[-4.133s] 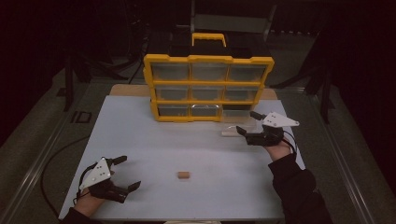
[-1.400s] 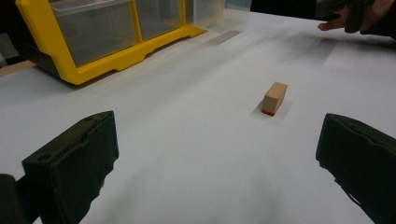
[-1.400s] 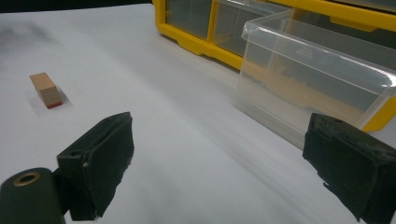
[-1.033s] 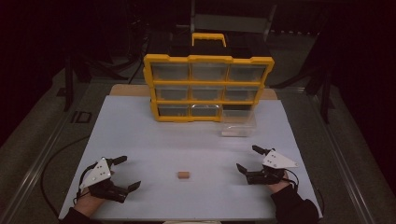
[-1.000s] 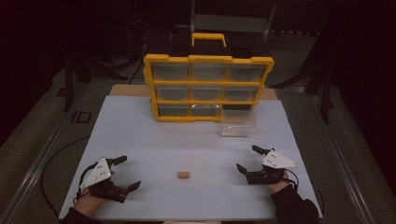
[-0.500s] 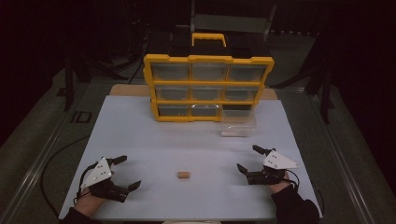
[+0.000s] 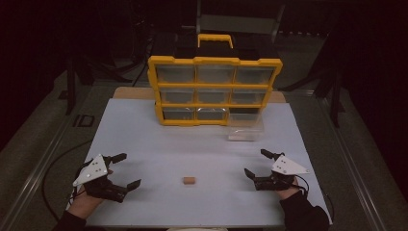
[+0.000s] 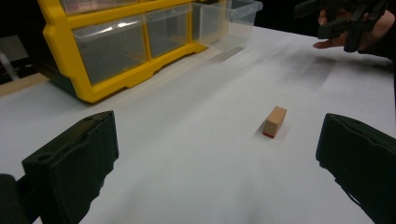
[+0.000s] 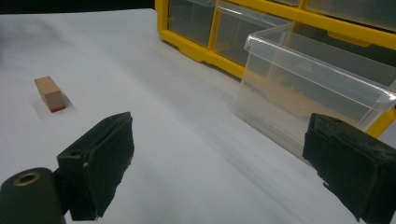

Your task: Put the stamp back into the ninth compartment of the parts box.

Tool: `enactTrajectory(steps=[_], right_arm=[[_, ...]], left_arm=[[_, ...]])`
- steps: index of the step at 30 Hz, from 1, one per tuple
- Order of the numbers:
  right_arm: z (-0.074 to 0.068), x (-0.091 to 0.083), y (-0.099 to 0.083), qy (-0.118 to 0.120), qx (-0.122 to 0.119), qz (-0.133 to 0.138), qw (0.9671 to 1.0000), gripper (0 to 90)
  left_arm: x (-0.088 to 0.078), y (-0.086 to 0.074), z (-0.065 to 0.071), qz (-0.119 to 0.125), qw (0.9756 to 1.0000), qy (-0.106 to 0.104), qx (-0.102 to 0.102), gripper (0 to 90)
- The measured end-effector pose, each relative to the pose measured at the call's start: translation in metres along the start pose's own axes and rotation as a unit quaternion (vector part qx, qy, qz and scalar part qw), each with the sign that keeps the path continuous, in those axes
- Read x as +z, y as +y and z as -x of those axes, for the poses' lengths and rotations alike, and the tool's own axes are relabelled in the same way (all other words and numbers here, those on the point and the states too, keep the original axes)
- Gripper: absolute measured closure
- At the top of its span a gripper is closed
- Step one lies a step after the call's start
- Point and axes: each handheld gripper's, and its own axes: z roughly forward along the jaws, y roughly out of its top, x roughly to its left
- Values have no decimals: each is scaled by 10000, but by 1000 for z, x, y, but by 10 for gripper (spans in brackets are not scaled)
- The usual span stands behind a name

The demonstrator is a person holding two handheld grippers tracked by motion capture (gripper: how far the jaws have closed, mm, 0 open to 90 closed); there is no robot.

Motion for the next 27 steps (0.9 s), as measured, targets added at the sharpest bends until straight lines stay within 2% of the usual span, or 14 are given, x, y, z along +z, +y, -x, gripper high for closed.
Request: enactTrajectory(steps=[5,9,19,27], right_arm=[[-2,1,1,26,37,43,10000,87],[-1,0,1,52,38,36,10000,87],[-1,0,1,71,24,55,10000,87],[-1,0,2,86,28,71,9999,87]], left_arm=[[-5,19,-5,79,9999,-73,39,0],[-5,34,-7,59,9998,-106,171,0],[6,64,-5,136,9984,-378,401,0],[18,85,-3,178,9959,-650,600,0]])
